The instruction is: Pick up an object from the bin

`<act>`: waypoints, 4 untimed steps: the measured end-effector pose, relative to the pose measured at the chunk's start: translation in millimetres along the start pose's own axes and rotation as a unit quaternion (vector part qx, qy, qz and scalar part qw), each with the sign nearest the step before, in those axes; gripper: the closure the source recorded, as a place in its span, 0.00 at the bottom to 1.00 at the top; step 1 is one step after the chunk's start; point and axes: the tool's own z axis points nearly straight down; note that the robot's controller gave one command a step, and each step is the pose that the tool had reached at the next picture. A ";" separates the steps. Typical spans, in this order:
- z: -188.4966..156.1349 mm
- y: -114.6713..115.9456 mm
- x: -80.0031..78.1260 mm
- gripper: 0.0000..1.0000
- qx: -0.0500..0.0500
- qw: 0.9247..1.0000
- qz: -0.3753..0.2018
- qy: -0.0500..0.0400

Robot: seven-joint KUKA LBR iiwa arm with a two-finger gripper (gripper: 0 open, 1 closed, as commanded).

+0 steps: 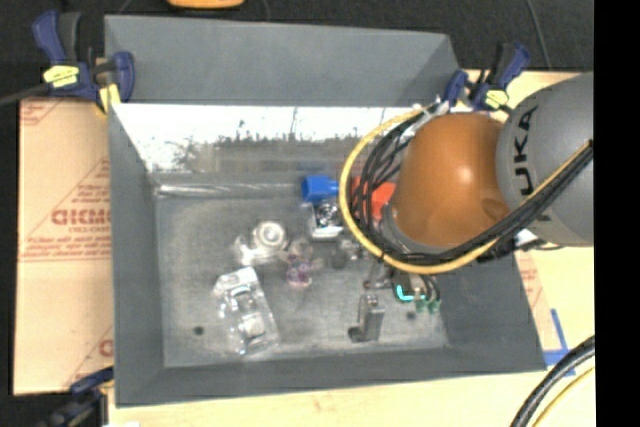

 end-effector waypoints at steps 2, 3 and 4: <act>-16.2 -13.4 -53.8 0.00 0.000 0.998 0.058 -0.006; 50.1 -1.3 -122.6 0.00 0.000 0.998 0.060 -0.004; 108.7 13.3 -114.9 0.00 -0.001 0.996 0.089 -0.002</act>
Offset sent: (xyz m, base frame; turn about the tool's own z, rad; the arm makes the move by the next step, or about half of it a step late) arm 0.0791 0.0059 -0.0328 0.0825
